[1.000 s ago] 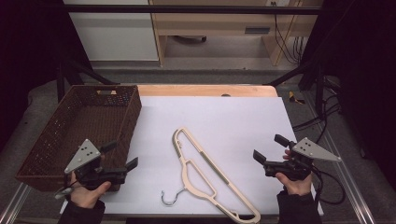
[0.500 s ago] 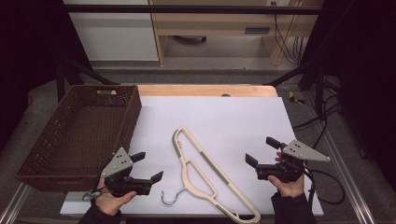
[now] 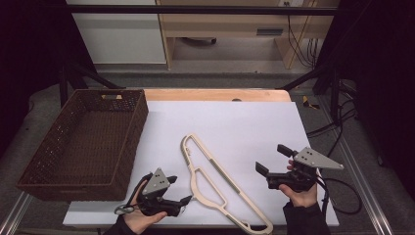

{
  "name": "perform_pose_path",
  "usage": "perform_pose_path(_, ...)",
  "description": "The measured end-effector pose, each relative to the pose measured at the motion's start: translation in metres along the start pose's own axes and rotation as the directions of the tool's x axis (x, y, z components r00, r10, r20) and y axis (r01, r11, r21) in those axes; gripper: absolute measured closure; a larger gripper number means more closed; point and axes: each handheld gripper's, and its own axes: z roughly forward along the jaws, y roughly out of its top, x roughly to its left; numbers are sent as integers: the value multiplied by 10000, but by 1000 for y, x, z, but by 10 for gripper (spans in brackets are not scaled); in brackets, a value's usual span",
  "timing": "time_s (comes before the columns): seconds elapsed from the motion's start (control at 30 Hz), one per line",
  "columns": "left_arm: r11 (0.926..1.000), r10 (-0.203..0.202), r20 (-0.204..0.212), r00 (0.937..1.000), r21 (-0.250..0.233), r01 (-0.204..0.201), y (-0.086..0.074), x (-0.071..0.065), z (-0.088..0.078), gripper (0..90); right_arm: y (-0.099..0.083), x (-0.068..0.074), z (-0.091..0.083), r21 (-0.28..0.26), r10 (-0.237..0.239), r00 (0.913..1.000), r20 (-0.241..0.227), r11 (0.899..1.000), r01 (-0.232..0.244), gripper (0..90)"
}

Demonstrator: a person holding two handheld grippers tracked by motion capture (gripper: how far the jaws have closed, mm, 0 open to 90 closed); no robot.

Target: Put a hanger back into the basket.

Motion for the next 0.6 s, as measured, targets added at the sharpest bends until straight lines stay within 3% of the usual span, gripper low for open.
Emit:
perform_pose_path(0.3,9956,-197,-78,9998,913,204,-13,0,28,421,-2,1,3,133,-24,10000,-22,9999,24,29)
perform_pose_path(0.5,9916,-97,-56,9999,1290,103,-19,-2,36,555,-2,3,4,158,-5,9999,-107,9999,7,29)
perform_pose_path(0.6,9890,-240,-87,9997,1461,250,-22,-1,38,624,-3,4,6,233,-49,9999,-132,9997,52,29)
